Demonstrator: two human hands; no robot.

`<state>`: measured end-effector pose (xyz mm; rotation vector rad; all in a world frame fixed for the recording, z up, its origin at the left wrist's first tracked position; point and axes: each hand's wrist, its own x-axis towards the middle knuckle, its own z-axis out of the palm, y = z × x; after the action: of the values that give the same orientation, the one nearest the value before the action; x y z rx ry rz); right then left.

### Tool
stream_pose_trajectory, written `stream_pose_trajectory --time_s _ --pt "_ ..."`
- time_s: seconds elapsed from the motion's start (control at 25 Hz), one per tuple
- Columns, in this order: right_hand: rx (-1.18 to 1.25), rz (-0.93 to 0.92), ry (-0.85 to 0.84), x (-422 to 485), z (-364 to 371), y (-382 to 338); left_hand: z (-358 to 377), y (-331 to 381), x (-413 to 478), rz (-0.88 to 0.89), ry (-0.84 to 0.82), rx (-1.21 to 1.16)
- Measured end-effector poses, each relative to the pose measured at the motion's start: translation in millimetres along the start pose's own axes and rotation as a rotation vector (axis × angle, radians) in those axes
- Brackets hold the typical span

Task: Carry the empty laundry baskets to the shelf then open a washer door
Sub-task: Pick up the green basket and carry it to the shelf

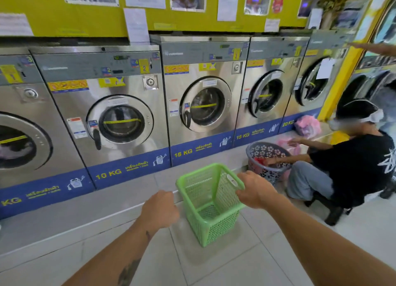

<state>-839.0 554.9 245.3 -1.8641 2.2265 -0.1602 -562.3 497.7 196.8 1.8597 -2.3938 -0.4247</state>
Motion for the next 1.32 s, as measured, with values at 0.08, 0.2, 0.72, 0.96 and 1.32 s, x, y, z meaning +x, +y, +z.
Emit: stream_pose_trajectory --time_s 0.08,0.2,0.72,0.96,1.32 --pt "-0.004 0.009 -0.016 43.9 -2.3 25.5 12.3 17.3 48.3 0.01 -0.005 -0.032" --pt "-0.016 0.014 -0.046 122.5 6.9 59.4 42.0 32.0 131.3 -0.003 -0.018 -0.092" --pt "-0.063 0.03 -0.323 428.1 131.8 159.8 187.9 19.8 372.9 -0.298 -0.153 -0.143" --pt "-0.149 -0.029 -0.38 518.8 282.1 225.7 342.4 -2.7 397.9 -0.509 -0.223 -0.033" --pt "-0.215 -0.126 -0.405 554.7 372.4 280.1 425.9 -6.8 398.8 -0.53 -0.129 -0.119"
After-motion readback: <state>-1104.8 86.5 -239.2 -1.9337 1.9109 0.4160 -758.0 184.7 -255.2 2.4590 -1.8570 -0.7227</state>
